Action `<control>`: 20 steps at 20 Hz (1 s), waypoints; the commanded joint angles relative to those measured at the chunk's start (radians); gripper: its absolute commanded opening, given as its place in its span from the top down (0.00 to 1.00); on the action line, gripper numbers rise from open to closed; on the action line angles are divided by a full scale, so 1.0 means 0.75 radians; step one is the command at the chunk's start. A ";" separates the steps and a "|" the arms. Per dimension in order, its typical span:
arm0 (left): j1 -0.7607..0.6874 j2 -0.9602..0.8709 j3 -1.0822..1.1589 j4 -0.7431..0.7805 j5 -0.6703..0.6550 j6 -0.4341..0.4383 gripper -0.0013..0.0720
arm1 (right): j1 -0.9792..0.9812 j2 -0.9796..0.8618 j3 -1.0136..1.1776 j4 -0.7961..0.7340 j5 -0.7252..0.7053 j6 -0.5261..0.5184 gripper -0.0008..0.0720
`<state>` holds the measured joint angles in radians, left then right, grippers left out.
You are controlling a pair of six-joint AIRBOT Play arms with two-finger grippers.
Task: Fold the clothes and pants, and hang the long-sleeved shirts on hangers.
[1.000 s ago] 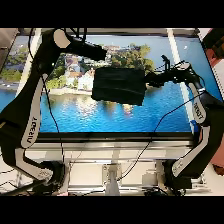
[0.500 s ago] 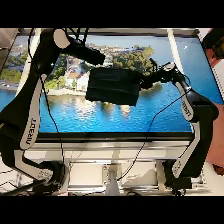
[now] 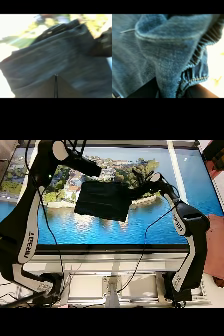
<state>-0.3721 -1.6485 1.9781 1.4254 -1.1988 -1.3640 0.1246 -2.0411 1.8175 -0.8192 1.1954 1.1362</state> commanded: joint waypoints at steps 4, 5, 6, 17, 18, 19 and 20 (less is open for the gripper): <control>0.030 0.176 0.001 0.424 -0.076 -0.072 0.94 | -0.247 0.282 0.034 -0.166 -0.006 0.075 0.94; 0.041 0.206 0.001 0.428 -0.117 -0.072 0.94 | -0.312 0.334 0.034 -0.211 -0.002 0.119 0.94; 0.050 0.232 0.001 0.428 -0.157 -0.072 0.94 | -0.377 0.380 0.034 -0.253 0.007 0.157 0.94; 0.143 0.404 0.001 0.437 -0.299 -0.072 0.94 | -1.234 0.631 0.033 -0.688 0.631 0.499 0.94; 0.143 0.404 0.001 0.437 -0.299 -0.072 0.94 | -1.280 0.633 0.033 -0.739 0.688 0.506 0.94; 0.143 0.404 0.001 0.437 -0.300 -0.072 0.94 | -1.323 0.638 0.033 -0.827 0.723 0.534 0.94; 0.143 0.404 0.001 0.437 -0.302 -0.072 0.94 | -1.365 0.640 0.033 -0.929 0.760 0.563 0.94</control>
<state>-0.2695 -1.3514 1.9789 1.7500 -1.4181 -1.4178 -0.7887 -1.5715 1.8416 -1.3399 1.6150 1.4910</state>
